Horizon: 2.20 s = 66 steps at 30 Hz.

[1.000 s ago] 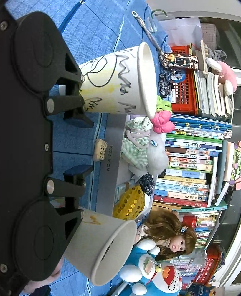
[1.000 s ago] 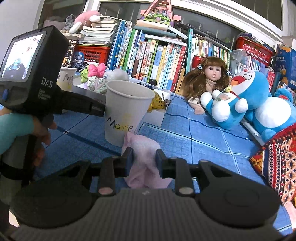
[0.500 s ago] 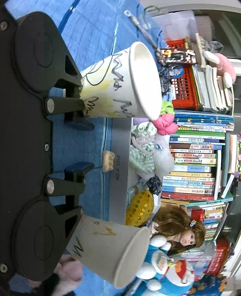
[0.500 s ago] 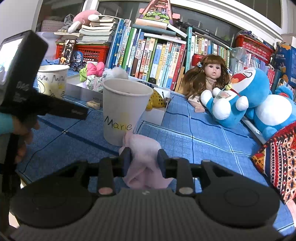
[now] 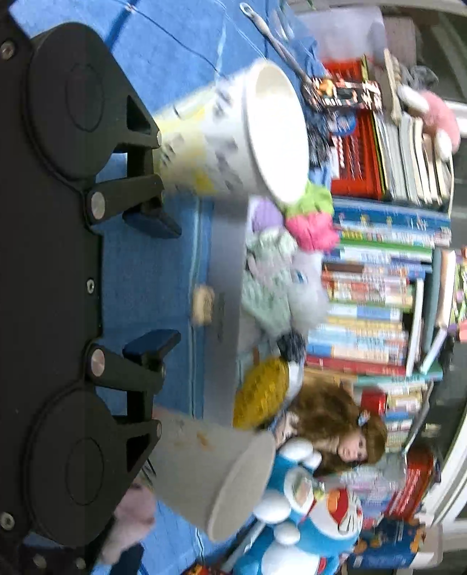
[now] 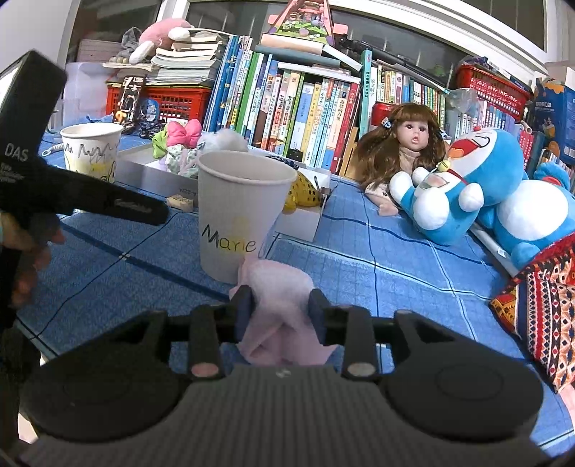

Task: Organize soft objects
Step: 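Grasp the small cork with the left tool while the right tool holds the pink cloth, then carry the cork and pink cloth over the white tray with both tools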

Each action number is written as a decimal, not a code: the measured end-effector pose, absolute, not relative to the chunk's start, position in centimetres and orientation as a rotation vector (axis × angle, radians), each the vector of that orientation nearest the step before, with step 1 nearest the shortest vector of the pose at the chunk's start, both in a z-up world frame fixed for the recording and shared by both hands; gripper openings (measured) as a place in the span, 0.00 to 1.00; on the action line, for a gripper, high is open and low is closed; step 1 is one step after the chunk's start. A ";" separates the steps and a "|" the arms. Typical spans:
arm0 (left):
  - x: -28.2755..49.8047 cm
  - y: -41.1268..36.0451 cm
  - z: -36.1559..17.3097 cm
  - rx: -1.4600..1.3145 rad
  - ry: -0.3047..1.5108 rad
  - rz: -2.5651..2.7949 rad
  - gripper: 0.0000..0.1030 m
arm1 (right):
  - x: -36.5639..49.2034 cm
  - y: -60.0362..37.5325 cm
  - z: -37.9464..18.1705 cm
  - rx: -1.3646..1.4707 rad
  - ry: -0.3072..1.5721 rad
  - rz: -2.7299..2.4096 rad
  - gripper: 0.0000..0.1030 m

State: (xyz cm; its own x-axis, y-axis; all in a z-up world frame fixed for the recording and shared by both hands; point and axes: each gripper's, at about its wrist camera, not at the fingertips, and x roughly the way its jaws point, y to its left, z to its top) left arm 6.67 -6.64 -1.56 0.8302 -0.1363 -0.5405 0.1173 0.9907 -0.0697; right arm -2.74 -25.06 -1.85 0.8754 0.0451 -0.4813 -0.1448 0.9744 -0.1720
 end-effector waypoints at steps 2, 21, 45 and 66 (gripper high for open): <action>7.1 -7.3 -1.4 -0.039 0.567 -0.146 0.52 | -2.8 -25.2 -1.8 -0.202 0.494 0.100 0.50; 11.3 -7.8 -1.7 -0.140 0.629 -0.119 0.26 | -2.8 -25.3 -2.0 -0.193 0.493 0.109 0.51; 5.0 -7.5 3.8 0.009 0.532 -0.275 0.24 | -1.6 -28.3 1.9 -0.022 0.437 0.045 0.19; 14.6 -3.4 14.0 0.066 0.686 -0.367 0.24 | 10.1 -24.8 11.8 0.101 0.483 0.225 0.19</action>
State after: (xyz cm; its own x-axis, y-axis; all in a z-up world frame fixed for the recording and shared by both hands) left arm 14.59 -3.38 13.95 0.7124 -0.3096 -0.6298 0.3524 0.9339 -0.0605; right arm 10.13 -24.82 11.84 0.8616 0.2382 -0.4482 -0.1906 0.9702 0.1494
